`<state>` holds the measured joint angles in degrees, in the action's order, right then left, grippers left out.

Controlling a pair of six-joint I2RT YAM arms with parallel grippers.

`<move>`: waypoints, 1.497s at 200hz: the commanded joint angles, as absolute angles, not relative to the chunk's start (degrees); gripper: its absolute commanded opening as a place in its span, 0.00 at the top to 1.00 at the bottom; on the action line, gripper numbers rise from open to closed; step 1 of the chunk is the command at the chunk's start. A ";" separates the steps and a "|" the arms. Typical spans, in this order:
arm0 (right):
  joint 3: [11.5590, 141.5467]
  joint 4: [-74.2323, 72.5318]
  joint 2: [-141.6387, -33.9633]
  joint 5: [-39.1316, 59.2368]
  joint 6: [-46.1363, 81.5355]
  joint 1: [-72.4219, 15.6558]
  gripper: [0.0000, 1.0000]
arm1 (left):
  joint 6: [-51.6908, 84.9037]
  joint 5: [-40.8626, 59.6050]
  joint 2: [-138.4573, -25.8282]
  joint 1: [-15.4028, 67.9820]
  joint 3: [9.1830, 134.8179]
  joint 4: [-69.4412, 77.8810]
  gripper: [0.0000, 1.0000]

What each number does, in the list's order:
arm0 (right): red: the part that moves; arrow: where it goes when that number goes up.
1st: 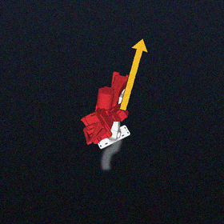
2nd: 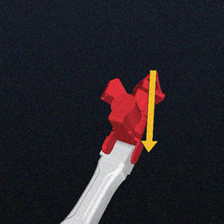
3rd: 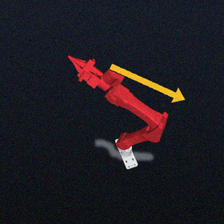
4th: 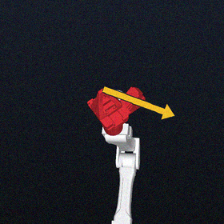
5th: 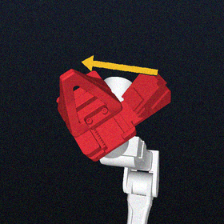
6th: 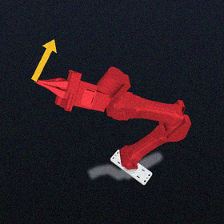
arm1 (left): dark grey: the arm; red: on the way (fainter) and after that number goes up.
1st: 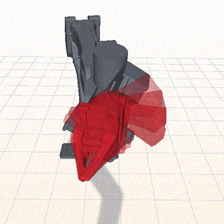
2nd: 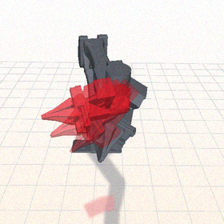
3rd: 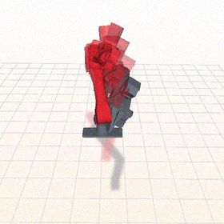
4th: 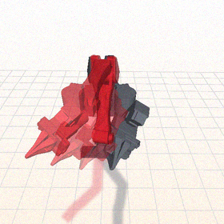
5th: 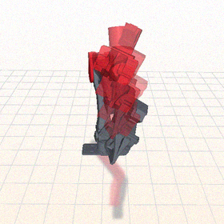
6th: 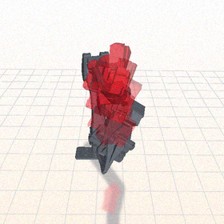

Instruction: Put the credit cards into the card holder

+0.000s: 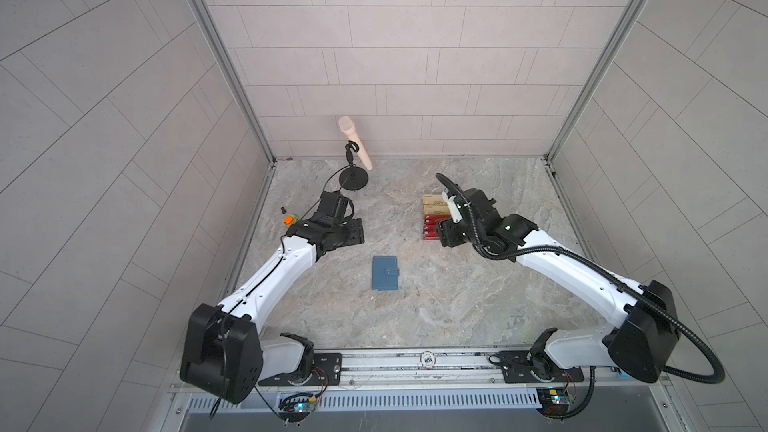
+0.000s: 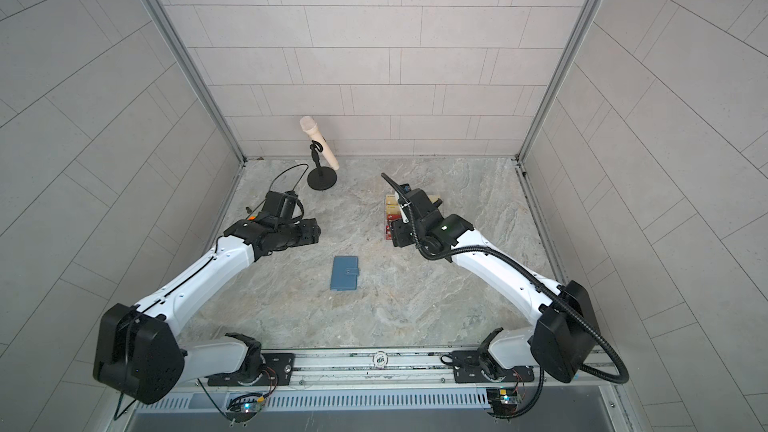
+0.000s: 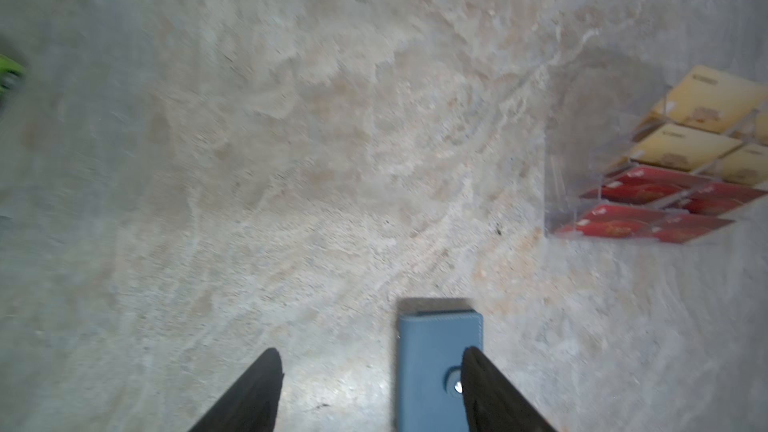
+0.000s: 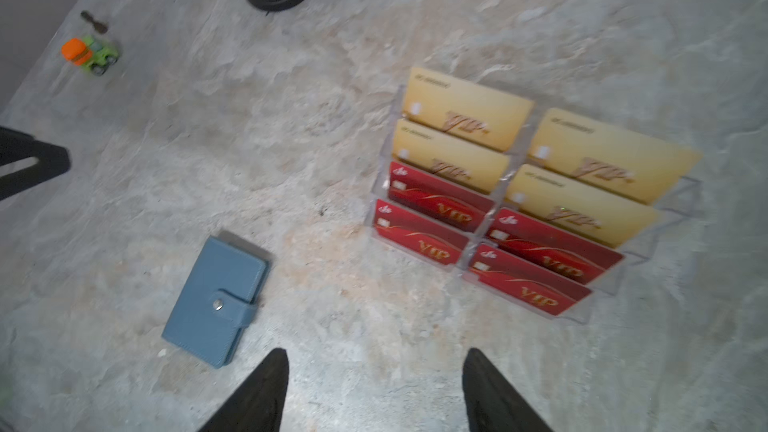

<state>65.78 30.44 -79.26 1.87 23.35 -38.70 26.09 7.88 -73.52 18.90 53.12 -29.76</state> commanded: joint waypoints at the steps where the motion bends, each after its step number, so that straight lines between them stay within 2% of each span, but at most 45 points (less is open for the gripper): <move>1: 67.66 35.14 -81.50 3.93 31.54 -43.92 0.39 | 29.44 16.55 -73.86 19.42 49.84 -27.97 0.32; 64: 69.41 28.06 -92.74 5.58 42.05 -53.16 0.47 | 32.94 20.38 -75.15 19.45 45.45 -24.12 0.37; 88: 70.62 26.39 -96.22 5.80 43.49 -54.05 0.50 | 33.39 23.30 -77.37 19.36 44.96 -23.13 0.42; 132: 73.79 26.27 -101.86 3.59 43.73 -54.54 0.54 | 34.60 22.10 -76.80 19.40 43.24 -22.22 0.44; 165: 76.02 25.57 -105.70 1.78 43.62 -55.18 0.54 | 37.95 20.31 -76.00 18.96 40.38 -19.62 0.46; 225: 81.08 27.00 -111.47 -1.83 41.42 -56.62 0.51 | 39.18 18.55 -72.19 17.94 37.71 -20.37 0.44; 299: 81.23 28.21 -115.05 -6.00 38.98 -58.45 0.50 | 38.68 21.27 -73.45 17.74 36.51 -19.78 0.42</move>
